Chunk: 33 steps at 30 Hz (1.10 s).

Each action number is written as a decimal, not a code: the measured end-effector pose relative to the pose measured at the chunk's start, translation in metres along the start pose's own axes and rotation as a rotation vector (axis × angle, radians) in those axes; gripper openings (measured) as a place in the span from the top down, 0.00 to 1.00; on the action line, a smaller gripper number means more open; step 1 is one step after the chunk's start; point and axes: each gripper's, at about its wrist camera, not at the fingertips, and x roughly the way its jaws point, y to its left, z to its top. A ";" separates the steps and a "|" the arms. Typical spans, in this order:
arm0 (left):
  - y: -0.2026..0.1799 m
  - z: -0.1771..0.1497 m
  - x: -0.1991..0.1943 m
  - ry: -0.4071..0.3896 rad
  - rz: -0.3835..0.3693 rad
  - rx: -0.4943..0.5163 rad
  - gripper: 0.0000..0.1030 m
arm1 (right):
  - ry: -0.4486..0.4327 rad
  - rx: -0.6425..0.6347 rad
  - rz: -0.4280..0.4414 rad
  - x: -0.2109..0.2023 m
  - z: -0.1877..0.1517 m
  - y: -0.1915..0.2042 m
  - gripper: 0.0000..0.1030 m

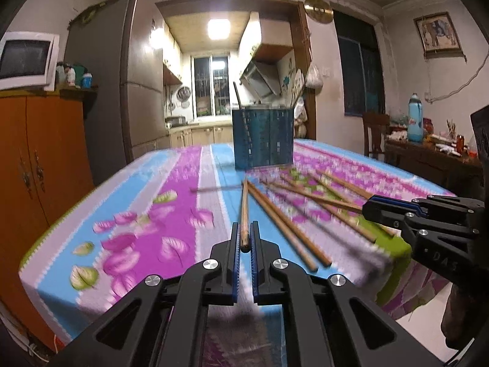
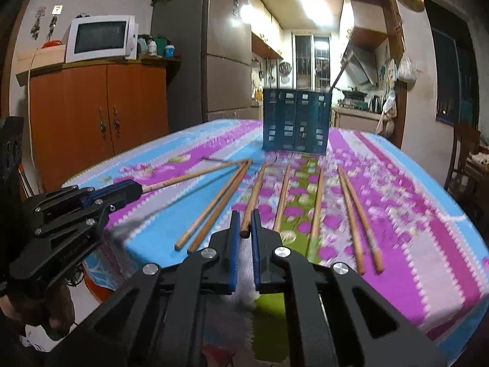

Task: Organize utensils
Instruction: 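Carry both chopsticks to the blue holder and lower them inside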

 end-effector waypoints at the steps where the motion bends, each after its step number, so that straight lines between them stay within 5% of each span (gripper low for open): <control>1: 0.000 0.006 -0.005 -0.016 0.001 0.003 0.93 | -0.016 -0.005 -0.001 -0.006 0.006 -0.001 0.95; 11: 0.004 0.065 -0.031 -0.170 -0.003 0.029 0.93 | -0.141 -0.069 0.026 -0.040 0.067 -0.012 0.95; 17: 0.005 0.100 -0.029 -0.221 -0.014 0.039 0.93 | -0.139 -0.073 0.071 -0.031 0.100 -0.025 0.95; 33: 0.001 0.175 0.025 -0.149 -0.101 0.049 0.93 | -0.068 -0.009 0.149 0.000 0.173 -0.058 0.95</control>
